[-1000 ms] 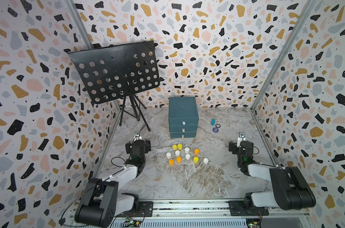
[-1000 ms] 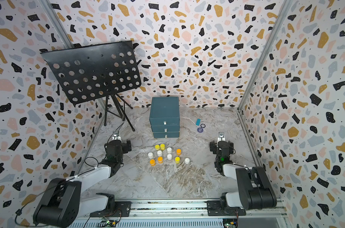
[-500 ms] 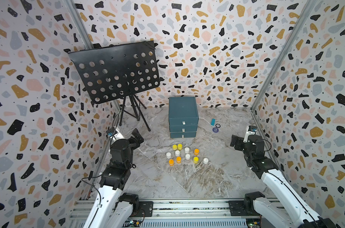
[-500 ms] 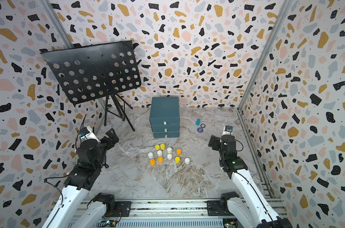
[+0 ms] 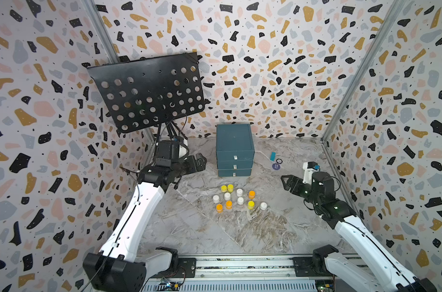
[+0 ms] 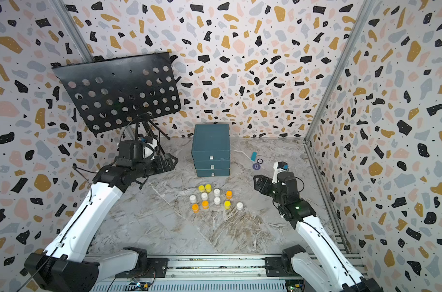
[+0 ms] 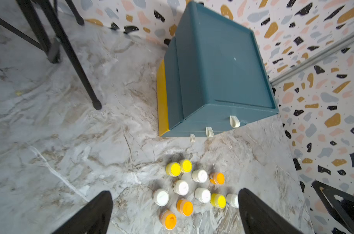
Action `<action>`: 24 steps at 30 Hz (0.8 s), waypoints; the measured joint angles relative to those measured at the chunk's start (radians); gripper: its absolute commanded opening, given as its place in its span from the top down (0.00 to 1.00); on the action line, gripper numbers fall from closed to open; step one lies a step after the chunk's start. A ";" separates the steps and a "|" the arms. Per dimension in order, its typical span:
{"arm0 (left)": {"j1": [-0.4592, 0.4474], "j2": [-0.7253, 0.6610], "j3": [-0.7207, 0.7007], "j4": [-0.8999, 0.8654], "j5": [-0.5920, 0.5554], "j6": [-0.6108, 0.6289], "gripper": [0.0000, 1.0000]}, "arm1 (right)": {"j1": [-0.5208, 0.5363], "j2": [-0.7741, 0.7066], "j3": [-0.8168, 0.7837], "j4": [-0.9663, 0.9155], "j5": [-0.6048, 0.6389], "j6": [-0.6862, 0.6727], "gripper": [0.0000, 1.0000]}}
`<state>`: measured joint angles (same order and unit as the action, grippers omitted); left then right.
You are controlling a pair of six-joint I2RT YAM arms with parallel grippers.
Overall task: Put the paint cans in the drawer according to color
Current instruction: Open the drawer in the storage box.
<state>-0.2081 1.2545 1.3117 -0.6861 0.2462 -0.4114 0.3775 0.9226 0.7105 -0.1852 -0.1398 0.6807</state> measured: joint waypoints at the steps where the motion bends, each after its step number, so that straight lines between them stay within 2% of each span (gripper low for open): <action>1: -0.010 0.027 0.026 -0.004 0.009 0.001 0.00 | 0.033 0.035 0.022 0.006 -0.005 0.004 0.19; 8: -0.052 0.198 0.190 -0.009 0.066 0.009 0.02 | 0.176 0.237 0.161 0.139 -0.022 0.038 0.26; 11: -0.056 0.265 0.229 -0.011 0.070 0.016 0.03 | 0.217 0.318 0.203 0.201 -0.021 0.053 0.28; 13: -0.056 0.317 0.263 -0.014 0.073 0.031 0.01 | 0.242 0.373 0.238 0.230 -0.021 0.060 0.35; 18: -0.056 0.423 0.329 -0.014 0.100 0.064 0.01 | 0.288 0.504 0.328 0.292 -0.019 0.080 0.37; 21: -0.056 0.472 0.371 -0.011 0.118 0.077 0.03 | 0.301 0.576 0.378 0.313 -0.019 0.087 0.38; 24: -0.056 0.518 0.413 -0.008 0.121 0.088 0.11 | 0.301 0.640 0.420 0.330 -0.021 0.099 0.39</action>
<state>-0.2638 1.7729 1.7245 -0.6941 0.3672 -0.3233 0.6788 1.5627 1.1301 0.1452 -0.1604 0.7795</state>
